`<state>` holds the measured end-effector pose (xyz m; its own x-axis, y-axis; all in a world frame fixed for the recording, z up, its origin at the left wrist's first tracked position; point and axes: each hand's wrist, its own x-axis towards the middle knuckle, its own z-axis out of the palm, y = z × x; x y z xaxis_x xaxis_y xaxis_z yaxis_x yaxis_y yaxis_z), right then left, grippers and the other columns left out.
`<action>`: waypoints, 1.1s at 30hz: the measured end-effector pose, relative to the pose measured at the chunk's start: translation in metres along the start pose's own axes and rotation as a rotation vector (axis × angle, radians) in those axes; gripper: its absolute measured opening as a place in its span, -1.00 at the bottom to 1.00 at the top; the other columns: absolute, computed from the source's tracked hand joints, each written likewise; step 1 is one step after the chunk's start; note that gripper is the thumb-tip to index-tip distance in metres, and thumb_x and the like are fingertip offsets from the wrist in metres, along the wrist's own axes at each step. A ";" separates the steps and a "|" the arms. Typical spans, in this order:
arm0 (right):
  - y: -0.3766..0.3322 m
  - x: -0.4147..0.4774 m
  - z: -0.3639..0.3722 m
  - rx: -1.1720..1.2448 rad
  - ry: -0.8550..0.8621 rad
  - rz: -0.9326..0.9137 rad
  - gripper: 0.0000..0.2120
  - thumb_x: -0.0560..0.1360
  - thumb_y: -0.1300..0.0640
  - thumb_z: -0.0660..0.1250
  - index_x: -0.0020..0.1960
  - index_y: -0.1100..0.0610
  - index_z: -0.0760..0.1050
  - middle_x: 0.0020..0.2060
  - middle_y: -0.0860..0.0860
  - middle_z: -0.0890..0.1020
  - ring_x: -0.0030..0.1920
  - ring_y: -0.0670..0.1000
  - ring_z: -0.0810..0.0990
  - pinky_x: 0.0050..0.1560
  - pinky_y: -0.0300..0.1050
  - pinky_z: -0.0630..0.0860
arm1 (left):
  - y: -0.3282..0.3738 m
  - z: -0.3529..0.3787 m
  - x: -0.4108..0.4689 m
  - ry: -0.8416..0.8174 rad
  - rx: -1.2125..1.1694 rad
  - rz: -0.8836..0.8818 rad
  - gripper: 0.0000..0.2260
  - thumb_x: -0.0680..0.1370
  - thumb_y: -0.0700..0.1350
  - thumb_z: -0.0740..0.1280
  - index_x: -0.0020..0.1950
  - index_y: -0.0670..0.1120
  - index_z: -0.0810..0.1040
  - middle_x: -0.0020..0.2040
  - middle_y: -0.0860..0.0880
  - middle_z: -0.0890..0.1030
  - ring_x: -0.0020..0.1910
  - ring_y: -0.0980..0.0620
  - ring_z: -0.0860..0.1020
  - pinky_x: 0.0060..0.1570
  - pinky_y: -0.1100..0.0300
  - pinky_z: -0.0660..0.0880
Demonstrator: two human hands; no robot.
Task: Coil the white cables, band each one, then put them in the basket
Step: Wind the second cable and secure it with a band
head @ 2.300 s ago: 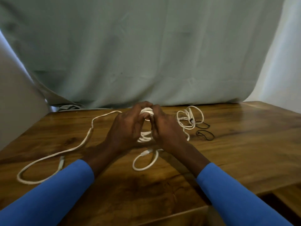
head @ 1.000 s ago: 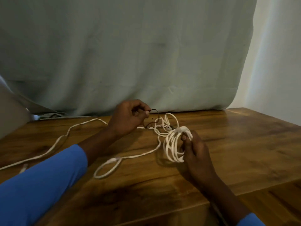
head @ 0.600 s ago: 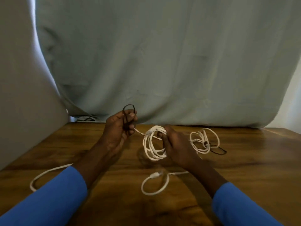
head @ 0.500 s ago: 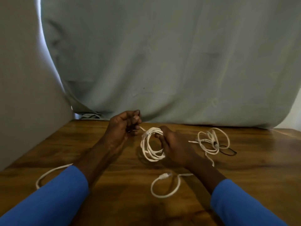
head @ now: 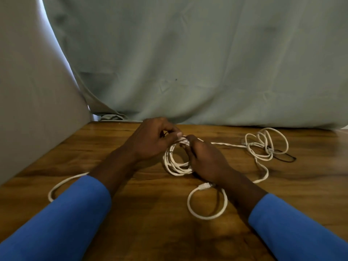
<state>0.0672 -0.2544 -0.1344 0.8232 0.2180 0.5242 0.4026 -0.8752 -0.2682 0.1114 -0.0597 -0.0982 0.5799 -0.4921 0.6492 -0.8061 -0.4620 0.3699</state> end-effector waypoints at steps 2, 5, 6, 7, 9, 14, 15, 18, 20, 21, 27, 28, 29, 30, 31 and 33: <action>0.001 0.000 0.001 0.009 0.014 0.006 -0.74 0.70 -0.02 0.14 0.32 0.06 0.38 -0.04 0.10 0.65 -0.05 0.18 0.63 -0.21 -0.07 0.32 | 0.000 0.000 -0.003 -0.047 -0.077 -0.045 -0.69 0.49 0.25 0.42 0.10 0.12 0.75 -0.09 0.15 0.70 -0.13 0.11 0.65 -0.20 0.16 0.56; -0.001 -0.002 0.001 0.048 0.041 -0.032 -0.52 0.69 -0.04 0.15 0.57 -0.03 0.13 -0.08 0.07 0.66 -0.16 0.12 0.63 -0.23 -0.07 0.37 | 0.000 0.001 -0.004 -0.061 -0.133 -0.101 -0.69 0.44 0.13 0.57 0.12 0.06 0.75 -0.04 0.10 0.72 -0.10 0.11 0.67 -0.15 0.19 0.58; -0.001 -0.003 0.000 0.057 0.044 -0.051 -0.48 0.69 -0.06 0.13 0.59 -0.07 0.07 -0.10 0.07 0.67 -0.19 0.10 0.61 -0.25 -0.06 0.38 | 0.002 0.002 -0.004 -0.058 -0.152 -0.101 -0.70 0.42 0.07 0.59 0.11 0.02 0.75 -0.04 0.09 0.72 -0.10 0.11 0.68 -0.14 0.19 0.59; -0.002 -0.003 -0.001 0.057 0.043 -0.065 -0.49 0.69 -0.07 0.11 0.60 -0.09 0.06 -0.12 0.07 0.67 -0.22 0.09 0.60 -0.26 -0.06 0.39 | 0.003 0.002 -0.004 -0.057 -0.187 -0.107 -0.70 0.41 0.04 0.60 0.10 -0.01 0.75 -0.04 0.08 0.73 -0.09 0.10 0.69 -0.11 0.16 0.61; -0.001 -0.002 -0.003 0.037 0.051 -0.072 -0.52 0.68 -0.04 0.09 0.59 -0.09 0.14 -0.14 0.10 0.67 -0.23 0.11 0.59 -0.26 -0.04 0.42 | 0.008 0.003 -0.006 -0.062 -0.338 -0.193 -0.70 0.42 0.07 0.54 0.08 -0.05 0.75 -0.03 0.02 0.75 -0.06 0.03 0.71 -0.07 0.11 0.62; 0.000 -0.001 -0.006 0.023 0.046 -0.067 -0.54 0.66 0.14 0.18 0.55 -0.02 0.25 -0.12 0.13 0.68 -0.20 0.16 0.61 -0.21 0.05 0.52 | 0.008 0.005 -0.010 -0.053 -0.928 -0.624 -0.79 0.62 -0.13 0.33 0.00 -0.11 0.77 0.01 -0.13 0.72 -0.03 -0.04 0.65 -0.06 0.05 0.58; -0.001 -0.001 -0.006 0.023 0.032 -0.063 -0.54 0.66 0.15 0.18 0.54 -0.01 0.26 -0.13 0.13 0.67 -0.20 0.15 0.60 -0.22 0.05 0.52 | 0.006 0.005 -0.011 -0.061 -0.970 -0.629 -0.79 0.61 -0.21 0.32 0.00 -0.11 0.77 0.03 -0.14 0.72 -0.03 -0.04 0.66 -0.04 0.05 0.61; 0.000 -0.001 -0.006 0.024 0.016 -0.088 -0.59 0.66 0.17 0.19 0.50 0.03 0.31 -0.16 0.12 0.66 -0.23 0.13 0.59 -0.25 0.03 0.50 | 0.001 0.000 -0.012 -0.097 -1.076 -0.626 -0.79 0.54 -0.30 0.34 0.04 -0.16 0.76 0.06 -0.19 0.72 -0.03 -0.05 0.69 -0.02 0.07 0.66; 0.004 0.001 -0.006 0.104 0.055 -0.109 -0.65 0.67 0.18 0.19 0.44 0.03 0.37 -0.23 0.06 0.66 -0.29 0.06 0.59 -0.30 -0.03 0.45 | -0.005 -0.004 -0.011 -0.106 -1.050 -0.621 -0.77 0.47 -0.30 0.38 0.06 -0.15 0.75 0.05 -0.16 0.72 -0.05 -0.02 0.68 -0.03 0.10 0.63; 0.006 0.002 -0.007 0.159 0.082 -0.107 -0.68 0.67 0.18 0.19 0.42 0.02 0.41 -0.26 0.02 0.64 -0.31 0.01 0.58 -0.32 -0.07 0.42 | -0.009 -0.005 -0.011 -0.089 -1.000 -0.625 -0.77 0.46 -0.28 0.41 0.07 -0.13 0.75 0.03 -0.14 0.72 -0.09 0.00 0.65 -0.10 0.14 0.58; 0.005 0.001 -0.002 0.459 0.157 -0.029 -0.75 0.72 0.09 0.18 0.34 0.04 0.53 -0.08 -0.15 0.64 -0.11 -0.21 0.60 -0.09 -0.24 0.46 | -0.015 0.004 -0.014 0.071 -0.724 -0.538 -0.79 0.50 -0.21 0.50 0.13 -0.17 0.70 -0.03 -0.22 0.73 -0.16 -0.09 0.64 -0.17 0.10 0.60; 0.005 0.002 -0.002 0.490 0.169 0.001 -0.75 0.72 0.08 0.18 0.33 0.04 0.54 -0.03 -0.14 0.66 -0.06 -0.21 0.61 -0.04 -0.23 0.48 | -0.014 0.007 -0.013 0.066 -0.749 -0.538 -0.77 0.50 -0.22 0.50 0.15 -0.19 0.68 -0.03 -0.23 0.73 -0.14 -0.10 0.66 -0.17 0.11 0.64; 0.005 0.002 -0.002 0.499 0.181 0.027 -0.74 0.72 0.06 0.17 0.33 0.04 0.54 0.01 -0.12 0.67 0.00 -0.19 0.63 0.02 -0.17 0.52 | -0.011 0.009 -0.013 0.064 -0.799 -0.545 -0.77 0.50 -0.24 0.49 0.15 -0.21 0.67 -0.04 -0.22 0.73 -0.14 -0.10 0.67 -0.20 0.13 0.65; 0.005 0.002 -0.003 0.492 0.191 0.048 -0.74 0.72 0.05 0.16 0.32 0.03 0.54 0.03 -0.10 0.68 0.03 -0.16 0.63 0.06 -0.11 0.54 | -0.008 0.012 -0.012 0.068 -0.866 -0.559 -0.80 0.51 -0.27 0.48 0.13 -0.21 0.66 -0.06 -0.21 0.73 -0.15 -0.08 0.68 -0.23 0.15 0.64; 0.006 0.002 -0.003 0.479 0.195 0.061 -0.74 0.72 0.05 0.16 0.32 0.02 0.53 0.04 -0.08 0.68 0.04 -0.13 0.64 0.07 -0.07 0.56 | -0.005 0.015 -0.011 0.077 -0.939 -0.577 -0.84 0.52 -0.30 0.45 0.10 -0.20 0.65 -0.08 -0.20 0.73 -0.17 -0.06 0.69 -0.24 0.15 0.65; 0.005 0.002 -0.004 0.469 0.197 0.079 -0.74 0.72 0.05 0.16 0.32 0.01 0.53 0.05 -0.08 0.68 0.04 -0.12 0.64 0.08 -0.04 0.56 | 0.002 0.020 -0.010 0.091 -1.032 -0.594 -0.84 0.53 -0.36 0.41 0.06 -0.17 0.65 -0.07 -0.19 0.72 -0.15 -0.06 0.70 -0.18 0.10 0.69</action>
<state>0.0690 -0.2603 -0.1319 0.7855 0.0345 0.6180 0.5160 -0.5879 -0.6230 0.1067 -0.0705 -0.1175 0.9172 -0.3288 0.2250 -0.1527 0.2315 0.9608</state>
